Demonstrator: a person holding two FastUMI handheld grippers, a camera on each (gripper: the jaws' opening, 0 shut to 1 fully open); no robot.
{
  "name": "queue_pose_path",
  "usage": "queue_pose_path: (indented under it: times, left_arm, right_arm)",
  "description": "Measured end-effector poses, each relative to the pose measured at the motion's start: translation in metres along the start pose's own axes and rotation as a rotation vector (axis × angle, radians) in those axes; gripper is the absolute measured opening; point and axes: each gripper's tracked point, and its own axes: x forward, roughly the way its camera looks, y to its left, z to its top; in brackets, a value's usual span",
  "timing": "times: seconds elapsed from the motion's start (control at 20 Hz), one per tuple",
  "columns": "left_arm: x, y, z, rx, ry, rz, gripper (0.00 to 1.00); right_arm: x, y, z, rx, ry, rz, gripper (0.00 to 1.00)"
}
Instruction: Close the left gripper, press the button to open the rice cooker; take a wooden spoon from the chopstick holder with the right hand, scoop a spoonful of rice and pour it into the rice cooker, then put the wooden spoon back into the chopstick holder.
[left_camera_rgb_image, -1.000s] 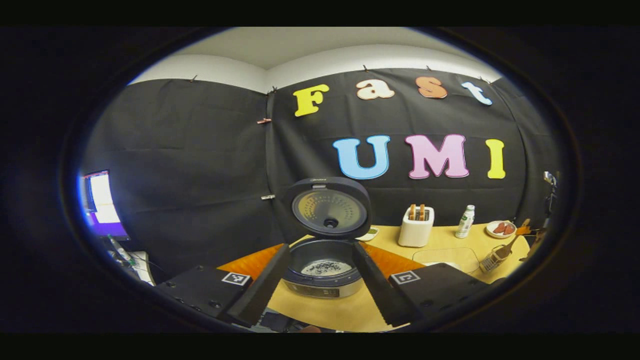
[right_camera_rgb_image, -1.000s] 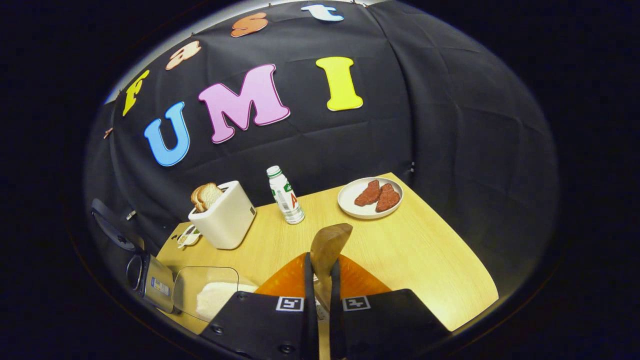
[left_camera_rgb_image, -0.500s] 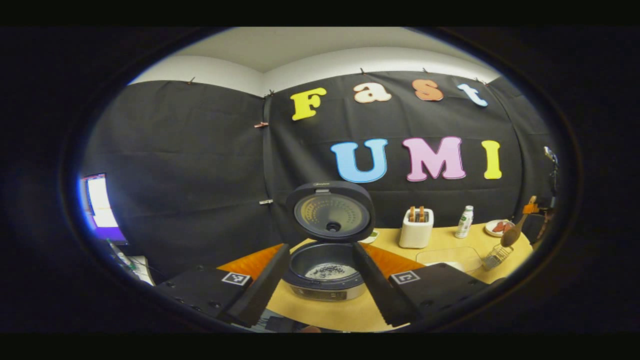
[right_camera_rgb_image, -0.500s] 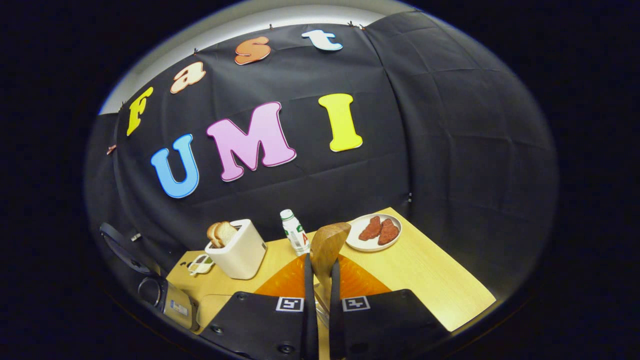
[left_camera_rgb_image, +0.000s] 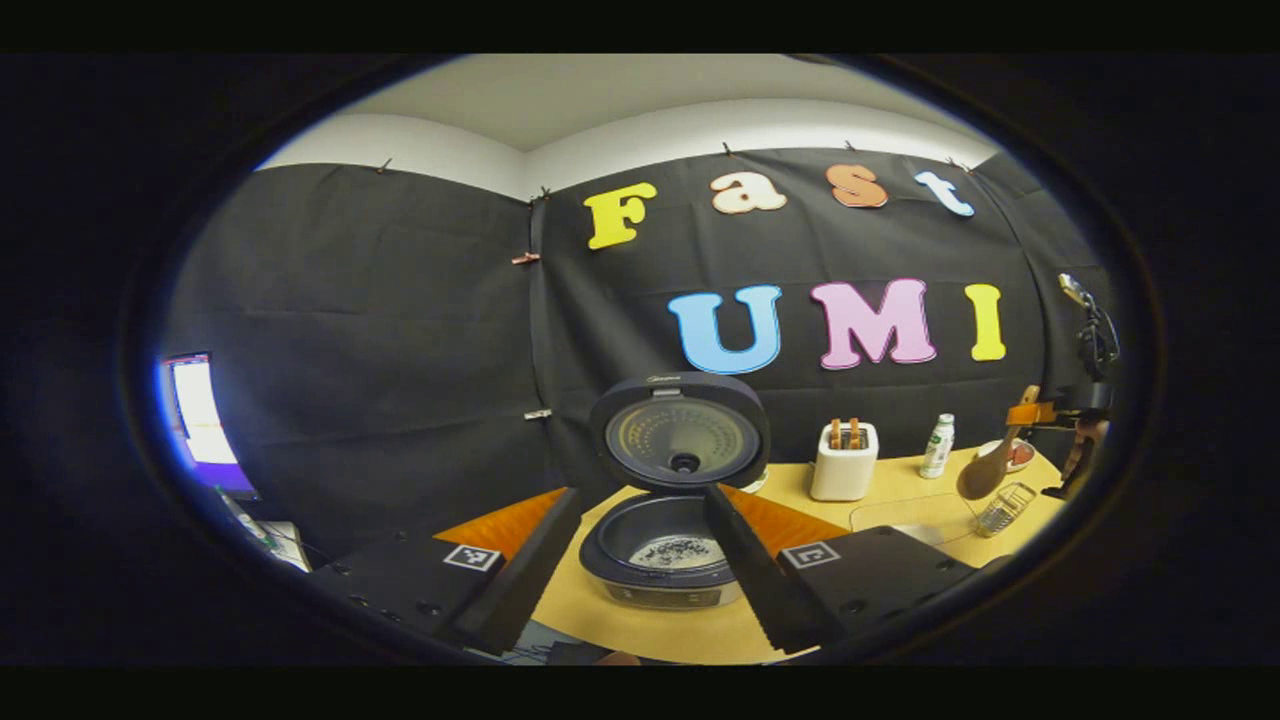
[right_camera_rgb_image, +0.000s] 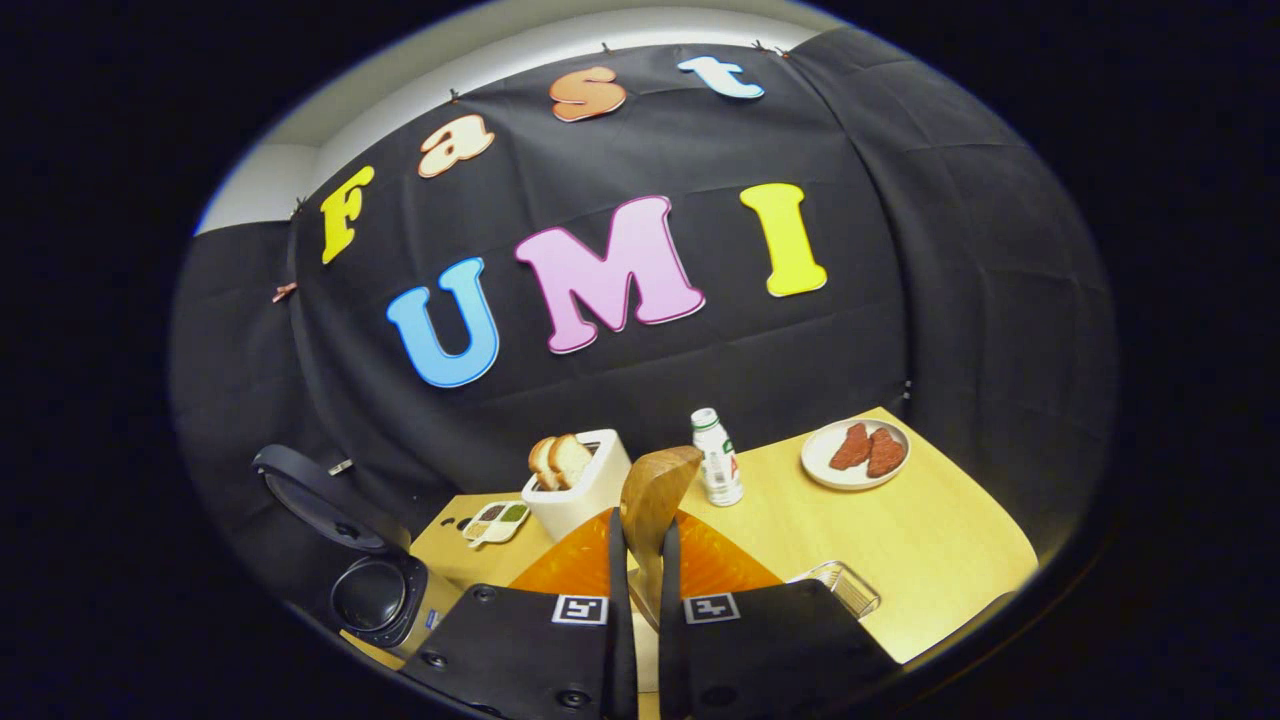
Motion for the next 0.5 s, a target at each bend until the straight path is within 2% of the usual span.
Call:
queue_pose_path:
  times: [0.25, 0.5]
  left_arm:
    - [0.011, 0.012, -0.002, 0.000, 0.009, -0.019, 0.87]
    - [0.025, 0.025, -0.006, 0.012, 0.015, -0.041, 0.86]
  right_arm:
    - [0.015, 0.037, -0.053, -0.064, 0.088, 0.039, 0.13]
    - [0.026, 0.050, -0.107, -0.106, 0.174, 0.028, 0.13]
